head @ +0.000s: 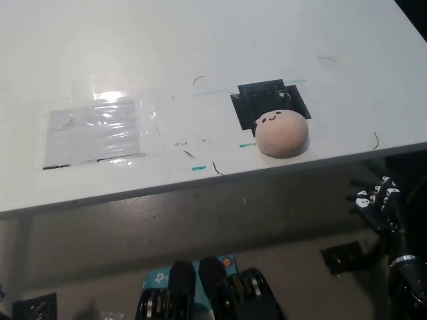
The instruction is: The robot uses its right hand to grab and squeeze a pink dumpling toy kept on the black mask on the desk
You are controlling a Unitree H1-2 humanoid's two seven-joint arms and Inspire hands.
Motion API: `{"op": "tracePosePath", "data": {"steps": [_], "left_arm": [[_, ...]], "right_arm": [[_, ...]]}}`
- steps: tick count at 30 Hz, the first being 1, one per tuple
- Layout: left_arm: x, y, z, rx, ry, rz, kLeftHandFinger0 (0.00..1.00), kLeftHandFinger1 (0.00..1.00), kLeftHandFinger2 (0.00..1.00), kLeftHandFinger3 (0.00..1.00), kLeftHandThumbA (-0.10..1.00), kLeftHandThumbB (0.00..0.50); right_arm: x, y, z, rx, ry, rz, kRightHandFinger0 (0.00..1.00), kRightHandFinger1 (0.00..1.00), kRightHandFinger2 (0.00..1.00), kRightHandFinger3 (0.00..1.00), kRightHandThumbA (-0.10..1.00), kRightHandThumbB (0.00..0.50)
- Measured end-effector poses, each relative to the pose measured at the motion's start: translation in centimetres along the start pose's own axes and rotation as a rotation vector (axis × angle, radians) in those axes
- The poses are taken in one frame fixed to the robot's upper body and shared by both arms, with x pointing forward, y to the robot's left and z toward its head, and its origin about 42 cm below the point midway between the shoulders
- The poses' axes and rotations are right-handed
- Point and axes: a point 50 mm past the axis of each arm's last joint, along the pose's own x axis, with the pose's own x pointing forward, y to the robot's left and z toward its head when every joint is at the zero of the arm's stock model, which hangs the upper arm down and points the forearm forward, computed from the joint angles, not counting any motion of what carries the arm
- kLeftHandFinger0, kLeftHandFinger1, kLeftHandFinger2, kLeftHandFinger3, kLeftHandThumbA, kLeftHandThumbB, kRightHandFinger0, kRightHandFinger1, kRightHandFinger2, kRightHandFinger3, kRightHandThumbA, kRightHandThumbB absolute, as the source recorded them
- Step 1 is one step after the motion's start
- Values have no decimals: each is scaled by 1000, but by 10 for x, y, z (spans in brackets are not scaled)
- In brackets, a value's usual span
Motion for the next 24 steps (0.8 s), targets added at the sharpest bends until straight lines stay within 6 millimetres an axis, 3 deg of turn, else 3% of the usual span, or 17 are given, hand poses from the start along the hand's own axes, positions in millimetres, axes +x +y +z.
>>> {"op": "tracePosePath", "data": {"steps": [3, 6, 9, 14, 17, 20, 21, 23, 24], "left_arm": [[-1, 0, 0, -3, -3, 1, 0, 12, 112, 92, 985, 500], [-1, 1, 0, -6, -4, 0, 0, 5, 109, 101, 997, 500], [-1, 1, 0, -9, -6, -1, 0, 0, 99, 96, 987, 500], [-1, 1, 0, -10, -8, -1, 0, 0, 89, 111, 999, 500], [-1, 1, 0, -9, -9, -2, 0, 0, 89, 102, 1000, 500], [-1, 0, 2, -6, -16, -4, 0, 7, 97, 102, 1000, 500], [-1, 0, 3, -5, -18, -5, 0, 7, 97, 100, 1000, 500], [-1, 0, 3, -4, -19, -6, 0, 9, 97, 103, 1000, 500], [-1, 0, 3, -4, -19, -6, 0, 8, 98, 104, 1000, 500]], "right_arm": [[2, -1, 9, 2, -21, 8, 358, 495, 667, 934, 79, 123], [11, -6, 32, -16, -83, 15, 340, 497, 682, 947, 150, 120], [21, -7, 63, -33, -169, 30, 352, 493, 692, 995, 145, 80], [39, 1, 127, -69, -327, 88, 293, 443, 645, 961, 232, 157], [49, 10, 158, -88, -396, 127, 299, 439, 634, 958, 265, 172], [55, 20, 179, -113, -442, 167, 329, 463, 650, 964, 240, 173], [56, 25, 186, -127, -455, 185, 325, 457, 626, 959, 210, 200], [59, 35, 194, -150, -471, 216, 329, 464, 628, 984, 218, 207], [61, 40, 197, -164, -472, 233, 388, 546, 712, 1000, 297, 233]]}}
